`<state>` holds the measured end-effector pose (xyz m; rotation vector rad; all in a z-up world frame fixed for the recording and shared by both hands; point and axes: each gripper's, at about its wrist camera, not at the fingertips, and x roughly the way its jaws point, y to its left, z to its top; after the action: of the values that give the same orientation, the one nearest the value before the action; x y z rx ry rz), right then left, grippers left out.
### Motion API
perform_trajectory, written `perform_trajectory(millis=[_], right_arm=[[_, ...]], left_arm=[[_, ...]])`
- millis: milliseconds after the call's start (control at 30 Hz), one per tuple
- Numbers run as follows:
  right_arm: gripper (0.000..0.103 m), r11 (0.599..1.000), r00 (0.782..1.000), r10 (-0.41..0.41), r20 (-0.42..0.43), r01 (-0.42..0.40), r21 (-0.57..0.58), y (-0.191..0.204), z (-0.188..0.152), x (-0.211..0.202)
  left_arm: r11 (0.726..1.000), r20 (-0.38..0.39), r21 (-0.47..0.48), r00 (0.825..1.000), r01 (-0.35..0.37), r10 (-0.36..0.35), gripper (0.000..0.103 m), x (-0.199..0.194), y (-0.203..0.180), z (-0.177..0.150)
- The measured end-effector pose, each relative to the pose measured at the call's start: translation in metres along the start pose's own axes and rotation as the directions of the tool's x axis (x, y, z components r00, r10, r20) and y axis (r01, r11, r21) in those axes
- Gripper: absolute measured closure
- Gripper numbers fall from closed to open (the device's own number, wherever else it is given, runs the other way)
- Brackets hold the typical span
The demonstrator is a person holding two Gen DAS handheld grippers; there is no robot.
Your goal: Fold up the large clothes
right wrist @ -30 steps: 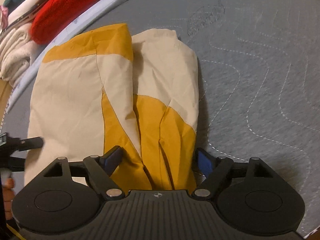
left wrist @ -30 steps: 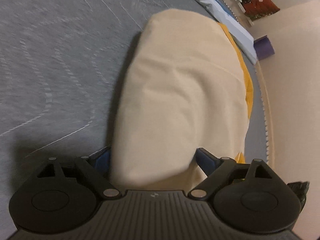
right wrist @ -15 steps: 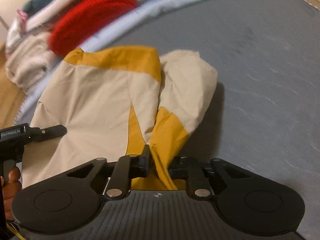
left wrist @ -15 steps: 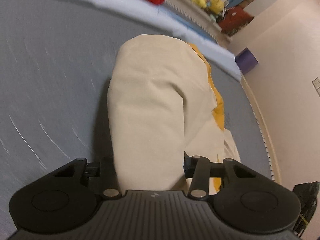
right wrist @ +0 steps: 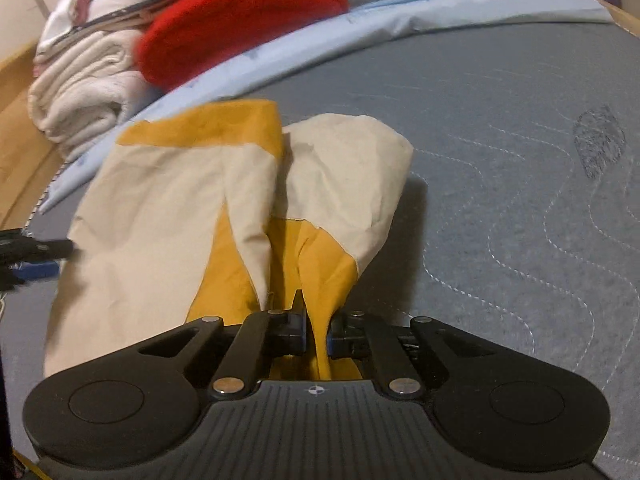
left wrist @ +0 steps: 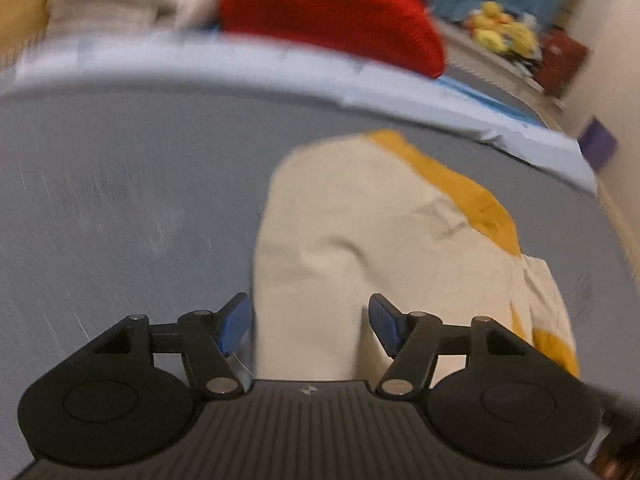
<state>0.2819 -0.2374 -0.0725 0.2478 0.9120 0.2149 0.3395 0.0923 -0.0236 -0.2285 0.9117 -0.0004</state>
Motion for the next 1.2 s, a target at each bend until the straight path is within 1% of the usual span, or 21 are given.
perform_trajectory(millis=[33, 67, 167, 233, 333, 600, 700, 767, 800, 833, 900, 933, 1000, 1033, 1067, 1100, 1133, 1167, 1200], right_arm=[[0.095, 1.000, 1.000, -0.004, 0.003, 0.004, -0.008, 0.002, -0.001, 0.000], [0.095, 1.000, 1.000, -0.005, 0.008, 0.005, -0.014, 0.002, -0.001, -0.001], [0.093, 1.000, 1.000, -0.007, 0.013, 0.007, -0.012, 0.002, -0.004, -0.002], [0.093, 1.000, 1.000, -0.011, 0.015, 0.012, -0.014, 0.002, -0.005, -0.003], [0.092, 1.000, 1.000, -0.015, 0.020, 0.015, -0.011, 0.002, -0.009, -0.003], [0.092, 1.000, 1.000, -0.019, 0.017, 0.019, -0.020, 0.002, -0.009, -0.002], [0.087, 0.999, 1.000, -0.024, 0.020, 0.024, -0.024, 0.002, -0.008, -0.004], [0.079, 0.999, 0.998, -0.048, 0.050, 0.048, -0.014, 0.002, -0.005, -0.014], [0.079, 0.998, 0.994, -0.052, 0.091, 0.054, -0.014, 0.003, -0.004, -0.025], [0.079, 0.999, 0.992, -0.041, 0.122, 0.045, -0.028, 0.005, -0.003, -0.035], [0.079, 0.994, 0.984, 0.002, 0.180, 0.018, -0.107, 0.017, -0.006, -0.056], [0.079, 0.987, 0.982, 0.035, 0.184, -0.005, -0.158, 0.024, -0.009, -0.062], [0.079, 0.968, 0.988, 0.101, 0.119, -0.070, -0.242, 0.034, -0.020, -0.065], [0.080, 0.955, 0.993, 0.097, 0.069, -0.074, -0.288, 0.039, -0.027, -0.060], [0.080, 0.941, 0.998, 0.061, 0.020, -0.051, -0.335, 0.042, -0.033, -0.052], [0.080, 0.925, 0.999, -0.006, -0.035, -0.008, -0.379, 0.043, -0.041, -0.041], [0.080, 0.916, 0.994, -0.073, -0.078, 0.036, -0.399, 0.039, -0.047, -0.031], [0.080, 0.919, 0.988, -0.117, -0.098, 0.071, -0.387, 0.032, -0.051, -0.026], [0.080, 0.929, 0.988, -0.119, -0.098, 0.076, -0.363, 0.027, -0.050, -0.028]], left_arm=[[0.999, 0.019, 0.033, 1.000, -0.013, 0.012, 0.027, -0.005, -0.006, -0.002], [0.997, 0.026, 0.065, 0.999, -0.031, 0.029, 0.027, -0.008, -0.010, -0.004], [0.991, 0.027, 0.120, 0.998, -0.056, 0.053, 0.027, -0.015, -0.017, -0.011], [0.991, 0.031, 0.128, 0.998, -0.051, 0.047, 0.027, -0.023, -0.009, -0.021], [0.990, 0.027, 0.133, 0.999, -0.043, 0.040, 0.027, -0.024, -0.009, -0.027], [0.990, 0.022, 0.140, 0.999, -0.037, 0.034, 0.027, -0.016, -0.012, -0.021], [0.990, 0.020, 0.140, 0.999, -0.036, 0.033, 0.027, -0.017, -0.012, -0.021], [0.989, 0.016, 0.146, 0.999, -0.030, 0.028, 0.027, -0.018, -0.012, -0.021], [0.988, 0.013, 0.152, 1.000, -0.025, 0.023, 0.027, -0.020, -0.013, -0.022], [0.987, 0.010, 0.159, 1.000, -0.018, 0.017, 0.027, -0.023, -0.014, -0.023], [0.984, -0.001, 0.179, 1.000, 0.008, -0.008, 0.027, -0.030, -0.015, -0.026], [0.982, -0.017, 0.187, 1.000, 0.024, -0.022, 0.027, -0.032, -0.016, -0.029], [0.976, -0.062, 0.211, 0.997, 0.051, -0.039, 0.027, -0.033, -0.018, -0.036], [0.972, -0.087, 0.228, 0.995, 0.063, -0.044, 0.027, -0.031, -0.019, -0.042], [0.968, -0.120, 0.241, 0.992, 0.072, -0.044, 0.027, -0.026, -0.021, -0.046], [0.963, -0.176, 0.260, 0.984, 0.073, -0.027, 0.027, -0.016, -0.022, -0.054], [0.959, -0.218, 0.278, 0.976, 0.064, -0.002, 0.025, -0.009, -0.023, -0.061], [0.956, -0.230, 0.290, 0.973, 0.052, 0.016, 0.025, -0.006, -0.023, -0.066], [0.955, -0.229, 0.292, 0.973, 0.045, 0.025, 0.025, -0.009, -0.023, -0.069]])
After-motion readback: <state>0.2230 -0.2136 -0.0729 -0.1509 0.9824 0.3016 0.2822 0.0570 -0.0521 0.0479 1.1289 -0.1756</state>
